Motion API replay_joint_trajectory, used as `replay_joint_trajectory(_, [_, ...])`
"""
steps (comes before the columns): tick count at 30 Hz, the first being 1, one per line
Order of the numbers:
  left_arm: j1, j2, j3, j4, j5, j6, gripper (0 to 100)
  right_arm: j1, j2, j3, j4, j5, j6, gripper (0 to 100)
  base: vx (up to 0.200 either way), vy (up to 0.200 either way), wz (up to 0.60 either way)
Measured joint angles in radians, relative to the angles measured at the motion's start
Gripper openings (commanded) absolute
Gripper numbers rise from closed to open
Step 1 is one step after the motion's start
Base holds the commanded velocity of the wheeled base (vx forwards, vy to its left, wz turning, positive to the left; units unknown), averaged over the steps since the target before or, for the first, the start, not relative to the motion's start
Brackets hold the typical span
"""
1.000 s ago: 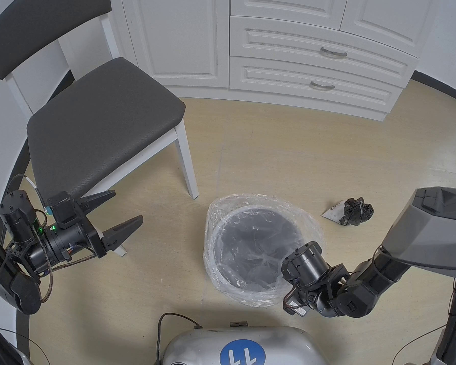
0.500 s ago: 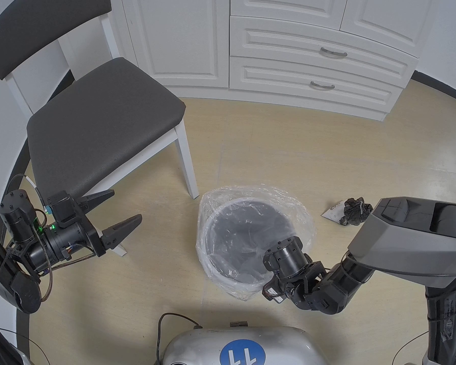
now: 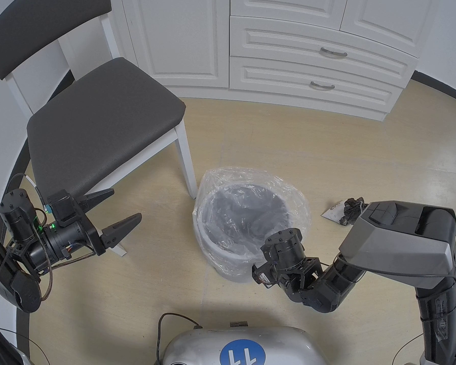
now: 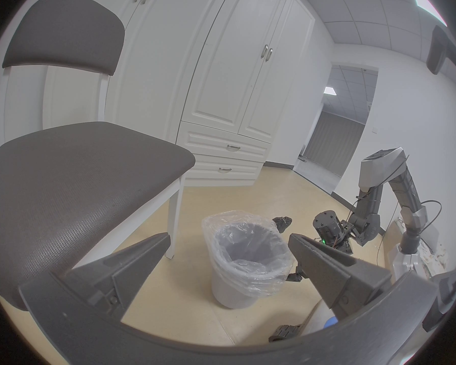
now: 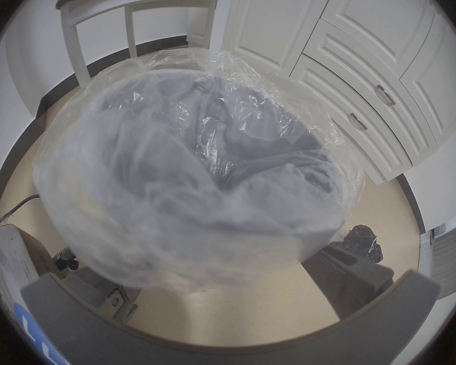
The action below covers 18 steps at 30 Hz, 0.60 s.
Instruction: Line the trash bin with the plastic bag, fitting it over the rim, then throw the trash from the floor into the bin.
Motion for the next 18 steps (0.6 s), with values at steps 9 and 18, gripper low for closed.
replay_joint_trajectory(9, [0.003, 0.000, -0.001, 0.000, 0.000, 0.000, 100, -0.006, 0.015, 0.048, -0.003, 0.002, -0.004, 100, 0.000, 0.000, 0.00])
replay_joint_trajectory(18, [0.001, 0.002, 0.000, 0.000, 0.000, 0.000, 100, 0.004, 0.036, 0.060, 0.010, 0.002, -0.009, 100, 0.000, 0.000, 0.00])
